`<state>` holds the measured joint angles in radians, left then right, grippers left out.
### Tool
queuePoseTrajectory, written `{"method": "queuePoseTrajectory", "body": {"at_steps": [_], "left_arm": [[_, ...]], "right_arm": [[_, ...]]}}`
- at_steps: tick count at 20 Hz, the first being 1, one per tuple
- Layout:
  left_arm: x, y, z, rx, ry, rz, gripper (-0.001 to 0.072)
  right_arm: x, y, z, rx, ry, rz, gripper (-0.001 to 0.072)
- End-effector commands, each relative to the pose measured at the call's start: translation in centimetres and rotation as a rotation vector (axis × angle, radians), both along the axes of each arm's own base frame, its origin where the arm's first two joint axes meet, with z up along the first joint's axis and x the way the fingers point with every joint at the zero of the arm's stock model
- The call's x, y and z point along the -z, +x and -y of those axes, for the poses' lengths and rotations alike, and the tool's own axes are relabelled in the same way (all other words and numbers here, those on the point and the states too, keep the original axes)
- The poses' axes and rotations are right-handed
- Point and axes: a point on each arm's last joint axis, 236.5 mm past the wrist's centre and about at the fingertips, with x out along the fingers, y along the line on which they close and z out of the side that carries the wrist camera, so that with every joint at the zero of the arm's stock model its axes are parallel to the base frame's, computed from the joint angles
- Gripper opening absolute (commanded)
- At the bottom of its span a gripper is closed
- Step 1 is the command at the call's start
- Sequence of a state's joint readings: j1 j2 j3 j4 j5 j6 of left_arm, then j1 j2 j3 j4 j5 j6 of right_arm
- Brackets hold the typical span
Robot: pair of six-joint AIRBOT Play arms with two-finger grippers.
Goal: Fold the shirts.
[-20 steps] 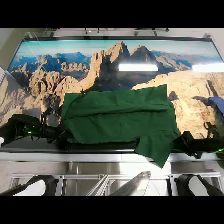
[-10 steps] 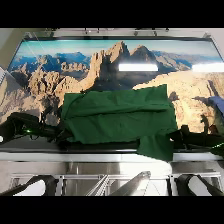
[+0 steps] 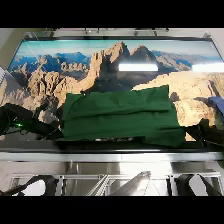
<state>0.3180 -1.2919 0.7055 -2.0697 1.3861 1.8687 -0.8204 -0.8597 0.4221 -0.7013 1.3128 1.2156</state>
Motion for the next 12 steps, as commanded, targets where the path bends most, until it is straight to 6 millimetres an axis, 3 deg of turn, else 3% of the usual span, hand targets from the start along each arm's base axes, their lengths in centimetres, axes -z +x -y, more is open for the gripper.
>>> {"method": "queuePoseTrajectory", "body": {"at_steps": [1, 3, 6, 10, 12], "left_arm": [[-0.2, -1.0, -2.5, -0.067, 0.019, -0.055, 0.0033], [-0.8, 0.0, -2.1, -0.113, -0.032, -0.024, 0.0033], [-2.9, 3.4, -0.6, -0.103, -0.090, 0.092, 0.0033], [-7.3, 12.0, -1.1, -0.063, 0.013, 0.368, 0.0033], [-7.9, 14.9, -1.5, -0.051, 0.021, 0.392, 0.0033]], "right_arm": [[-0.3, 0.0, 0.4, 0.021, 0.001, -0.002, 0.0021], [-1.5, 1.2, -0.8, 0.006, 0.035, 0.058, 0.0021], [-2.7, 4.2, -1.3, 0.044, 0.025, 0.154, 0.0021], [-3.3, 9.3, 0.4, 0.146, -0.066, 0.298, 0.0021], [-3.0, 12.2, 1.0, 0.161, -0.106, 0.362, 0.0021]]}}
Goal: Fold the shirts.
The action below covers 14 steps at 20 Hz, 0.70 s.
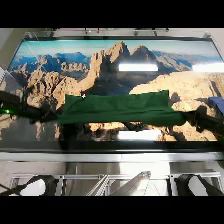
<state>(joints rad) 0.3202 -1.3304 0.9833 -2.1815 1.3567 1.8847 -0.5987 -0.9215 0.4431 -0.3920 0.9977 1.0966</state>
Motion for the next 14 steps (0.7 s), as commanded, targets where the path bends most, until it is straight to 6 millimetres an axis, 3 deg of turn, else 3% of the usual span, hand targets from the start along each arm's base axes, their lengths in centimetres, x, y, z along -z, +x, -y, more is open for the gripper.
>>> {"method": "queuePoseTrajectory", "body": {"at_steps": [1, 4, 7, 11, 14], "left_arm": [[-1.5, 5.5, -0.5, -0.003, 0.026, 0.092, 0.0033], [1.5, 7.3, -1.1, -0.009, 0.009, 0.030, 0.0033], [4.5, 8.7, -1.0, -0.004, -0.003, -0.017, 0.0033], [7.5, 9.4, -0.1, 0.023, -0.015, -0.069, 0.0023], [8.1, 10.1, 0.9, 0.050, -0.014, -0.068, 0.0029]], "right_arm": [[0.0, 5.5, 1.8, 0.080, -0.081, 0.131, 0.0021], [1.3, 9.8, 2.0, 0.050, -0.123, 0.185, 0.0022], [3.4, 13.5, 0.5, -0.009, -0.137, 0.223, 0.0022], [7.0, 14.4, -1.4, -0.065, -0.141, 0.170, 0.0022], [7.7, 14.3, -1.4, -0.077, -0.157, 0.163, 0.0023]]}}
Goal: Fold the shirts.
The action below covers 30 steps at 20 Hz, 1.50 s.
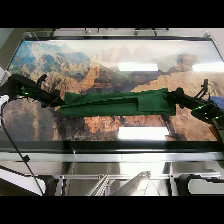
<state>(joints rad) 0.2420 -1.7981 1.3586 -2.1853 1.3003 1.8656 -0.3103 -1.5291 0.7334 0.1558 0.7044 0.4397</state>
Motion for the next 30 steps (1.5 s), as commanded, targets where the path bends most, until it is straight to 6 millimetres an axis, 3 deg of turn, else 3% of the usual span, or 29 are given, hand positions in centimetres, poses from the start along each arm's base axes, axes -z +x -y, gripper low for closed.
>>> {"method": "queuePoseTrajectory", "body": {"at_steps": [1, 3, 4, 5, 7, 8, 10, 11, 13, 17, 20, 24, 27, 28, 29, 30], "left_arm": [[0.7, 0.9, 1.0, 0.025, -0.007, -0.001, 0.0050], [-0.6, 1.3, 1.0, 0.040, -0.017, 0.005, 0.0400], [-1.8, 1.3, 1.0, 0.058, -0.032, 0.002, 0.0592], [-2.9, 1.1, 1.0, 0.071, -0.051, -0.010, 0.0720], [-5.4, 0.7, 0.8, 0.119, -0.070, -0.027, 0.0714], [-6.5, 0.4, 0.5, 0.121, -0.076, -0.042, 0.0713], [-8.1, 0.5, -0.4, 0.102, -0.070, -0.025, 0.0713], [-8.7, 0.5, -0.9, 0.089, -0.066, -0.014, 0.0713], [-9.6, 0.4, -1.8, 0.069, -0.062, 0.001, 0.0712], [-10.6, -1.2, -2.4, 0.047, -0.078, -0.049, 0.0693], [-10.0, -2.9, -1.8, 0.035, -0.087, -0.077, 0.0692], [-8.6, -5.8, -0.7, 0.028, -0.116, -0.157, 0.0692], [-7.6, -6.9, -0.3, 0.012, -0.122, -0.179, 0.0693], [-7.4, -7.1, 0.0, 0.013, -0.123, -0.186, 0.0693], [-7.1, -7.6, 0.6, 0.025, -0.127, -0.202, 0.0693], [-6.8, -8.1, 1.4, 0.044, -0.131, -0.218, 0.0693]], "right_arm": [[1.0, 0.4, -0.4, -0.022, -0.021, 0.003, 0.0055], [0.3, 0.3, -0.7, -0.042, -0.010, 0.021, 0.0442], [-0.4, 0.0, -0.8, -0.082, -0.026, 0.041, 0.0505], [-1.2, -0.4, -0.5, -0.132, -0.069, 0.060, 0.0505], [-1.7, -1.7, 2.3, -0.155, -0.143, -0.017, 0.0547], [-1.5, -2.4, 4.6, -0.125, -0.170, -0.102, 0.0691], [-0.9, -3.9, 7.9, -0.112, -0.201, -0.242, 0.0700], [-0.9, -4.2, 8.2, -0.138, -0.190, -0.272, 0.0700], [-0.7, -4.2, 7.5, -0.198, -0.130, -0.302, 0.0700], [1.8, -4.8, 4.3, -0.315, -0.020, -0.371, 0.0700], [3.9, -5.3, 2.0, -0.370, 0.022, -0.419, 0.0700], [4.7, -4.7, -1.6, -0.436, 0.051, -0.427, 0.0699], [4.7, -4.4, -4.3, -0.503, 0.038, -0.423, 0.0653], [4.4, -4.3, -5.1, -0.521, 0.041, -0.417, 0.0408], [3.9, -4.3, -5.7, -0.540, 0.050, -0.409, 0.0108], [3.4, -4.3, -6.0, -0.562, 0.054, -0.404, 0.0023]]}}
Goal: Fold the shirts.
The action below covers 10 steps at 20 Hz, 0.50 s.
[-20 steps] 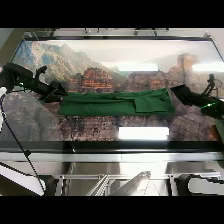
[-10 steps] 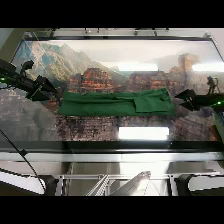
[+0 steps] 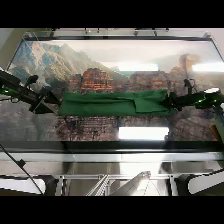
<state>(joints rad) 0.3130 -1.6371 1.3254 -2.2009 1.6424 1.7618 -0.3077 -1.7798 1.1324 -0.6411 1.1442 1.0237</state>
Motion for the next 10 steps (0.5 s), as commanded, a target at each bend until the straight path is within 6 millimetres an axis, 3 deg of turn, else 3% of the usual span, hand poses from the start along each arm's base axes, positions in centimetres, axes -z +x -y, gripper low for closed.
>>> {"method": "queuePoseTrajectory", "body": {"at_steps": [1, 2, 3, 4, 7, 10], "left_arm": [[1.0, -1.6, 2.0, 0.038, -0.013, -0.045, 0.0683], [1.4, -2.0, 3.0, 0.062, -0.012, -0.050, 0.0473], [1.7, -2.0, 4.0, 0.082, -0.009, -0.042, 0.0161], [1.7, -1.8, 5.5, 0.108, -0.020, -0.019, 0.0017], [0.3, 0.0, 12.8, 0.156, -0.133, 0.104, 0.0026], [1.8, 1.7, 20.3, 0.198, -0.084, 0.250, 0.0028]], "right_arm": [[-2.1, 0.0, -2.5, -0.074, 0.065, 0.019, 0.0022], [-3.1, -0.3, -2.8, -0.116, 0.080, 0.036, 0.0021], [-3.8, -0.9, -3.0, -0.142, 0.085, 0.040, 0.0021], [-4.4, -1.6, -2.9, -0.174, 0.071, 0.039, 0.0021], [-4.4, -3.9, -0.4, -0.237, -0.096, -0.013, 0.0020], [-5.5, -4.9, 3.0, -0.261, -0.260, 0.003, 0.0020]]}}
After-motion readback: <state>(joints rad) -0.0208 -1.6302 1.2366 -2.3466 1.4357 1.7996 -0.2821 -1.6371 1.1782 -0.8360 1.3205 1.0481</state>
